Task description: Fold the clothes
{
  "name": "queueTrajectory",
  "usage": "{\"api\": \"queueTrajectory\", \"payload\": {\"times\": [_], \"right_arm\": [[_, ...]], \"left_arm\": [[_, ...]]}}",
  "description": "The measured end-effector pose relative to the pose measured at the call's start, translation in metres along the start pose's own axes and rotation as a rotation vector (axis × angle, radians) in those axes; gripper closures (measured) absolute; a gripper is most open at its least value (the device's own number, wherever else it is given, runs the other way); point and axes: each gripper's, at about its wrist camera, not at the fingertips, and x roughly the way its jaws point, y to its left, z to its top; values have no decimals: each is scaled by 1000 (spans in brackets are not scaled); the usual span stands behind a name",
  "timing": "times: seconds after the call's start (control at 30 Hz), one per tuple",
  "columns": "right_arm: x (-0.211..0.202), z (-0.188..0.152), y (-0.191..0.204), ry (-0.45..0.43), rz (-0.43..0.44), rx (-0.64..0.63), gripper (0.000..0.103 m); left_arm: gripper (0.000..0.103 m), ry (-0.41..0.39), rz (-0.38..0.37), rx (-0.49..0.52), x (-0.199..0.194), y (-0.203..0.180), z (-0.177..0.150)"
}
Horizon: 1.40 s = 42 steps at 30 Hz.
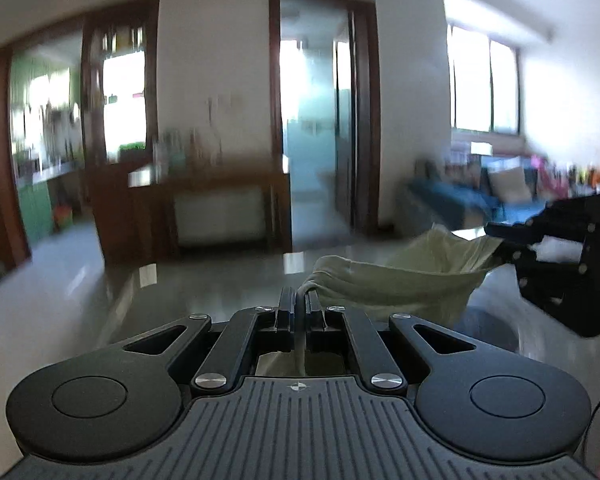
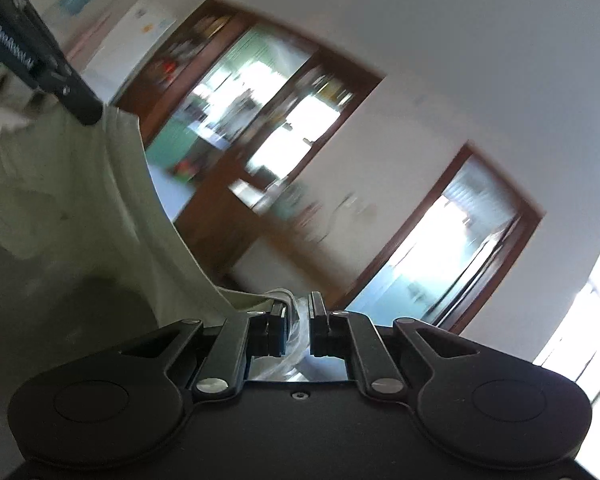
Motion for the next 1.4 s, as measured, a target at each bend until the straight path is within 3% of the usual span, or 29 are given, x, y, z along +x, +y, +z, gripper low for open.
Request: {"api": "queueTrajectory", "payload": {"times": [0.13,0.23,0.33,0.5,0.73,0.93,1.2,1.4], "right_arm": [[-33,-44,59,104,126,-56,94],[-55,-55,85,138,191,-95,89],[-65,-56,91,168,235,-88,82],[-78,-58,78,224,297,-35,57],[-89,-75,41,306,398,191,52],[-68,-91,7,363,324,363,52],[-24,-119,-36,421,189,582,52],[7,-149,-48,481,188,743,52]], "left_arm": [[98,137,-17,-21,-13,-8,-70],[98,194,-17,0,-21,-10,-98],[97,203,-21,-3,-25,-9,-107],[95,203,-35,-5,-32,-4,-114],[76,210,-89,9,-48,-11,-116],[74,190,-13,7,-64,8,-117],[74,204,146,-192,-58,58,-116],[74,237,159,-288,-41,78,-121]]}}
